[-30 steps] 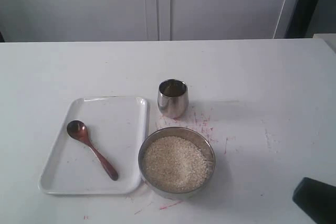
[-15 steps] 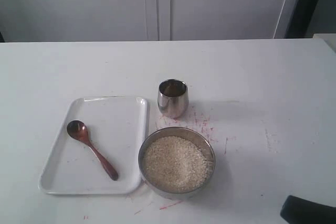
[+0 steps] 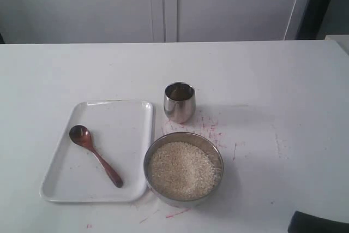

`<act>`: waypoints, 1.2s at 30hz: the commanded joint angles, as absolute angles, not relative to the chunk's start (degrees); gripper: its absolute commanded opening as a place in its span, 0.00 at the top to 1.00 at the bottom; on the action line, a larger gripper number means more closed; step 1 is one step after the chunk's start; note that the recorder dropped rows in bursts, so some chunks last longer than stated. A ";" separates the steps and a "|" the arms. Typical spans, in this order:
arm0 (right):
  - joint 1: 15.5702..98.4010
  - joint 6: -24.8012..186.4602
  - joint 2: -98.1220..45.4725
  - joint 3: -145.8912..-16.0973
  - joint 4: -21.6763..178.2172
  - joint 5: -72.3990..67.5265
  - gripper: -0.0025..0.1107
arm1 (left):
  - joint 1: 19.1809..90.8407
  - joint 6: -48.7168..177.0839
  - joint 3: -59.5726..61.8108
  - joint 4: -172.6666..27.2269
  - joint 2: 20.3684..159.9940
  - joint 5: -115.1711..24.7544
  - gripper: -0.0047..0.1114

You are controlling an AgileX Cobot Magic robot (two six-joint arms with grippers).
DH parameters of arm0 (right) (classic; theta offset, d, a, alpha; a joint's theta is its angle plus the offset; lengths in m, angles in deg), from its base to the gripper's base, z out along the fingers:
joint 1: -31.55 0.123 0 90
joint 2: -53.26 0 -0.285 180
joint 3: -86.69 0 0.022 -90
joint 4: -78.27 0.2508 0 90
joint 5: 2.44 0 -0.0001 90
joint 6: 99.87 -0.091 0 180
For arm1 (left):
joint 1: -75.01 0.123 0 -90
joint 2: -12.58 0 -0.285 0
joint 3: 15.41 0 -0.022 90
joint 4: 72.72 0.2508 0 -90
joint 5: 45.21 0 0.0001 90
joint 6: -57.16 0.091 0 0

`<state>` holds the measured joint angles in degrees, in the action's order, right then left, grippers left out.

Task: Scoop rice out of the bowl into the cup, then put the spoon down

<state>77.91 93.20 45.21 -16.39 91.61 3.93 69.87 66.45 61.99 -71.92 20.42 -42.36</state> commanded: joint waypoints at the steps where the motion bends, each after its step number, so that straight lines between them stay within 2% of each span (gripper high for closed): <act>1: 77.73 93.90 45.47 -16.10 91.56 4.03 0.98 | 69.71 66.56 61.81 -72.21 20.37 -42.58 0.84; 17: 77.73 93.90 45.47 -16.10 91.56 4.03 0.98 | 69.71 66.56 61.81 -72.21 20.37 -42.58 0.84; 36: 52.66 93.90 45.47 -16.10 91.56 4.03 0.98 | 69.71 66.56 61.81 -72.21 20.37 -42.58 0.84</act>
